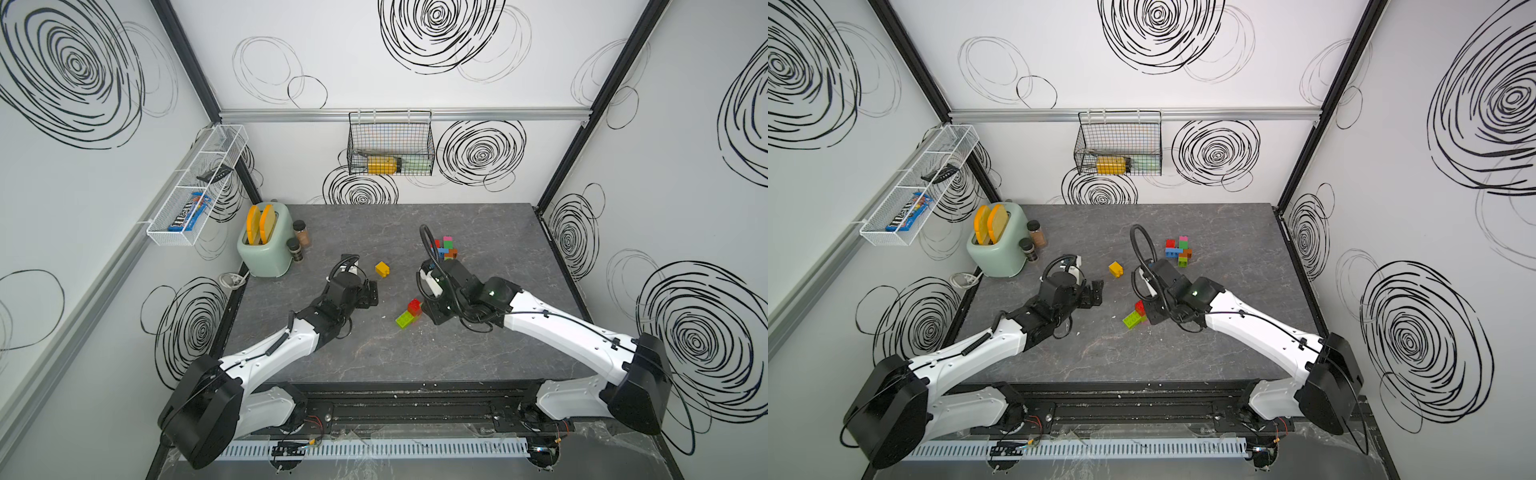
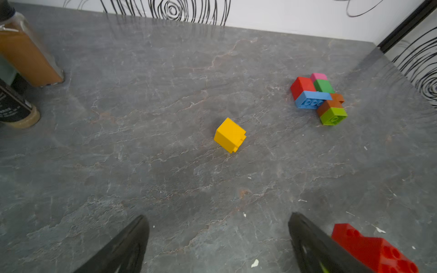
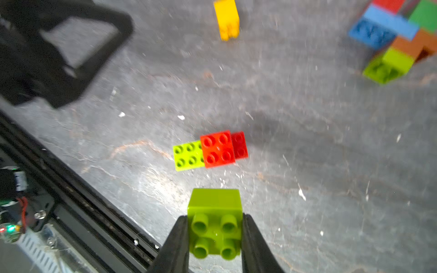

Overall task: Assemble the number 4 with lego
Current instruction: Pick up the lego brick from the center of the board.

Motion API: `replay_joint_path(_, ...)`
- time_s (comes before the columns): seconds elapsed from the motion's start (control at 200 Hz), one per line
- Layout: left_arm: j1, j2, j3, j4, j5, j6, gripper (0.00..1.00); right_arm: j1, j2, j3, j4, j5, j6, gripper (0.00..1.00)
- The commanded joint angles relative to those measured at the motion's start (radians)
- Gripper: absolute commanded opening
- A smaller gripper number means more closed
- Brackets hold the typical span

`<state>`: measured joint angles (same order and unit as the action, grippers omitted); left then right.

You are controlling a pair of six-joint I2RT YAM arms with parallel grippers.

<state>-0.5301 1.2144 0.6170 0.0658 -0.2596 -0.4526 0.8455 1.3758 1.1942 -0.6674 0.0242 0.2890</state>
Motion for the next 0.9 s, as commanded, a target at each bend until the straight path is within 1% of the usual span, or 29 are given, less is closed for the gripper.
replay_joint_path(0.0, 0.041, 0.001, 0.027, -0.049, 0.026, -0.057, 0.96, -0.020, 0.099, 0.104, -0.140, -0.036, -0.142, 0.00)
replay_joint_path(0.125, 0.070, -0.017, 0.002, -0.026, 0.051, -0.080, 0.96, -0.037, 0.227, 0.245, -0.275, -0.022, -0.159, 0.00)
replay_joint_path(0.205, 0.083, -0.020, -0.002, -0.026, 0.054, -0.095, 0.96, -0.039, 0.287, 0.290, -0.309, -0.025, -0.185, 0.00)
replay_joint_path(0.455, 0.103, 0.001, 0.007, -0.049, 0.086, -0.097, 0.96, -0.045, 0.351, 0.315, -0.320, -0.050, -0.229, 0.01)
replay_joint_path(0.726, 0.105, 0.031, 0.022, -0.062, 0.129, -0.083, 0.96, -0.046, 0.392, 0.340, -0.322, -0.053, -0.243, 0.02)
replay_joint_path(0.891, 0.110, 0.033, 0.022, -0.064, 0.129, -0.078, 0.96, -0.047, 0.408, 0.333, -0.312, -0.061, -0.244, 0.02)
